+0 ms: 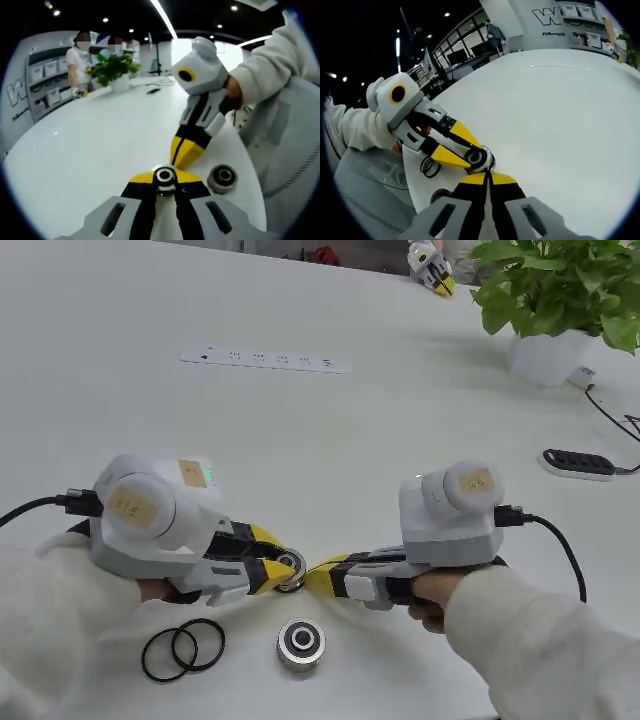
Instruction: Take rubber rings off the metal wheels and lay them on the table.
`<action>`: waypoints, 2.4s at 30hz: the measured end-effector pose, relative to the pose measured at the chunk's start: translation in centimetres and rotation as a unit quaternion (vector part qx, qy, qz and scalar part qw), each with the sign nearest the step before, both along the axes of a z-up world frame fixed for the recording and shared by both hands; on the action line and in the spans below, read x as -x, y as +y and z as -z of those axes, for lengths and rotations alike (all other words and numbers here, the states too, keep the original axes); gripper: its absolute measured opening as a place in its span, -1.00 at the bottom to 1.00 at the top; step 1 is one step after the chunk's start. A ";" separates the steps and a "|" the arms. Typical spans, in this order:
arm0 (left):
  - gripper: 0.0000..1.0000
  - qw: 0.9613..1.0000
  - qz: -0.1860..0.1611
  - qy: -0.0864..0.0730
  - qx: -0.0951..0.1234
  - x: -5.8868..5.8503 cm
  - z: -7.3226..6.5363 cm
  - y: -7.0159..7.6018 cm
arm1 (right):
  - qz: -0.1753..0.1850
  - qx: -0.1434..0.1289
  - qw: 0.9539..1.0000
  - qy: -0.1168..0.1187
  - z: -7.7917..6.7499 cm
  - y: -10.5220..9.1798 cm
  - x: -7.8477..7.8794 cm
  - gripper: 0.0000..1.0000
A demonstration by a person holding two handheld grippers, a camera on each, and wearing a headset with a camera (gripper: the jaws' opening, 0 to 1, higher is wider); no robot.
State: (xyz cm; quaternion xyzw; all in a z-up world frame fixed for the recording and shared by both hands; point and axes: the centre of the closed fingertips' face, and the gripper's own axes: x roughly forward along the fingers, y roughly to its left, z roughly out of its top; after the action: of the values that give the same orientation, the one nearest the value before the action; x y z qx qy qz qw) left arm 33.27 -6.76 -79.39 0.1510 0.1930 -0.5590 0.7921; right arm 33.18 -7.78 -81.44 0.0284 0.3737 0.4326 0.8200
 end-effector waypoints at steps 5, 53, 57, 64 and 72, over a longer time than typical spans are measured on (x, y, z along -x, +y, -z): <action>-0.72 1.000 -0.001 0.000 0.001 0.0 0.0 0.0 | 0.013 0.007 1.000 0.014 0.1 0.1 0.0 -1.00; -0.73 1.000 -0.001 -0.010 0.008 0.2 -0.2 0.0 | 0.117 -0.066 0.986 0.102 -1.3 0.0 -0.7 -1.00; -0.73 1.000 0.002 -0.010 0.008 0.3 -0.2 0.1 | 0.084 -0.040 0.993 0.065 -1.4 0.1 -0.7 -1.00; -0.73 1.000 0.004 -0.010 0.009 0.3 -0.2 0.1 | 0.068 -0.027 0.996 0.050 -1.5 0.3 -0.5 -1.00; -0.72 1.000 0.004 -0.011 0.009 0.3 -0.2 0.1 | 0.056 -0.020 0.998 0.034 -1.7 0.5 -0.4 -1.00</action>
State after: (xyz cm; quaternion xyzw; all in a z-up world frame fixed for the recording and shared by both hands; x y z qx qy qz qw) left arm 32.93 -6.69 -79.17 0.1501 0.1787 -0.5620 0.7936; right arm 33.56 -7.26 -79.73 0.0809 0.3907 0.3919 0.8290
